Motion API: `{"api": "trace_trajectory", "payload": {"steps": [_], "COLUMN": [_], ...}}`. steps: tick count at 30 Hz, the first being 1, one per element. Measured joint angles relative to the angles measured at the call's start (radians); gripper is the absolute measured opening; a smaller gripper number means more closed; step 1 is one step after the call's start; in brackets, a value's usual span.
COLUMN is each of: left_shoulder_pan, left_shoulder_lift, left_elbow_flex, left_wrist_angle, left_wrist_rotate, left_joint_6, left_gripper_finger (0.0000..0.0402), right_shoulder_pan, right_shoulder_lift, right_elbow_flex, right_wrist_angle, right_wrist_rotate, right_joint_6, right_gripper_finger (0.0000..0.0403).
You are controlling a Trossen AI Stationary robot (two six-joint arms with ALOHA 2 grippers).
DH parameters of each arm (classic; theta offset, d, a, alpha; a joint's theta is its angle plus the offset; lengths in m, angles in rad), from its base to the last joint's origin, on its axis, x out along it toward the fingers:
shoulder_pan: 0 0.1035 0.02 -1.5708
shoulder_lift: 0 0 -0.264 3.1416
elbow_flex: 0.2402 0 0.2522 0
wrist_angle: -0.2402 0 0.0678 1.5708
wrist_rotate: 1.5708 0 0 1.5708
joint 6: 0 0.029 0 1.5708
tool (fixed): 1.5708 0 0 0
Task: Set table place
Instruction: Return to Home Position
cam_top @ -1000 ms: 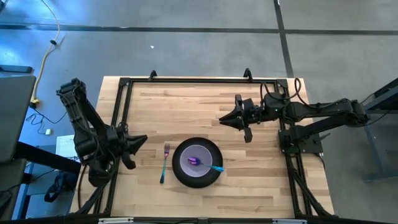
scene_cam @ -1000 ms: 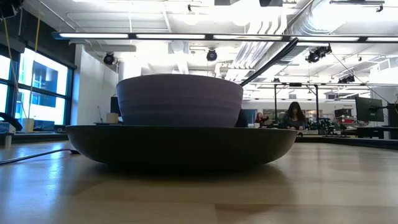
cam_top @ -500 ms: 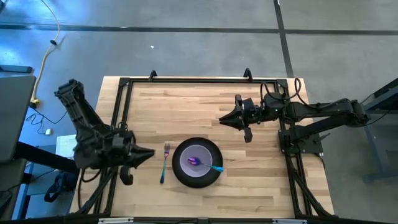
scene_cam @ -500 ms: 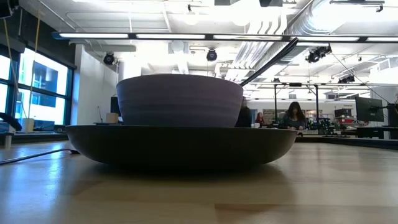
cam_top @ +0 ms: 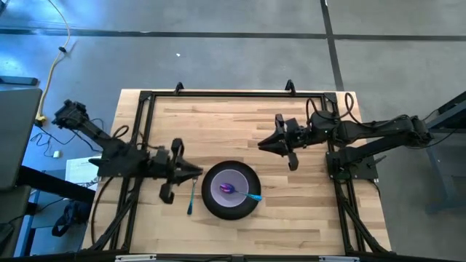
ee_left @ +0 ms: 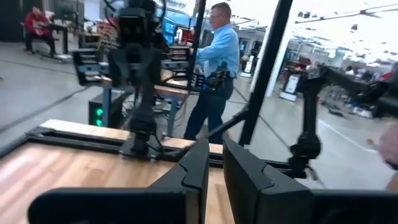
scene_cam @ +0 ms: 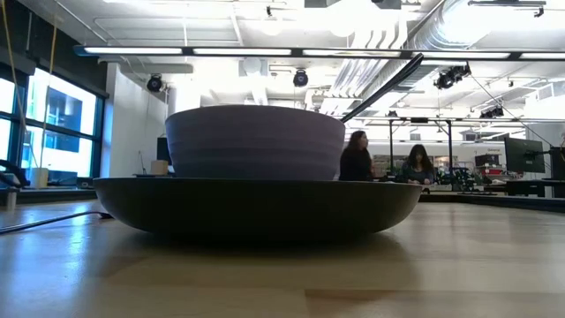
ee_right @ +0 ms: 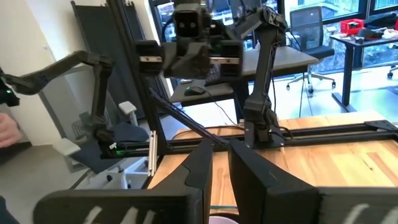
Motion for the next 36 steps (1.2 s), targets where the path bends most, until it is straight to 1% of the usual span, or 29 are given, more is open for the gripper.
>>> {"api": "trace_trajectory", "payload": {"steps": [8,13,18,26,31,36], "left_shoulder_pan": [0.189,0.302,0.402,0.558,0.623,0.657], "left_shoulder_lift": [0.000,0.000,0.018,0.042,0.019,-0.018], "left_elbow_flex": [0.000,0.000,0.000,0.000,0.000,0.000], "left_wrist_angle": [-0.015,-0.029,-0.038,-0.035,-0.082,-0.163], "left_wrist_rotate": [0.145,0.225,0.290,0.416,0.455,0.459], "left_joint_6": [0.053,0.055,0.060,0.062,0.062,0.063], "left_gripper_finger": [0.0038,0.0038,0.0037,0.0037,0.0037,0.0037], "right_shoulder_pan": [-0.001,-0.015,-0.033,-0.054,-0.054,-0.053], "right_shoulder_lift": [-0.053,-0.111,-0.148,-0.164,-0.221,-0.310], "right_elbow_flex": [0.000,0.000,0.000,0.001,0.001,0.001], "right_wrist_angle": [-0.015,-0.098,-0.123,-0.223,-0.309,-0.370], "right_wrist_rotate": [0.003,0.069,0.077,0.078,0.125,0.181], "right_joint_6": [-0.031,-0.063,-0.086,-0.091,-0.097,-0.112], "right_gripper_finger": [0.0044,0.0044,0.0044,0.0044,0.0044,0.0044]}}
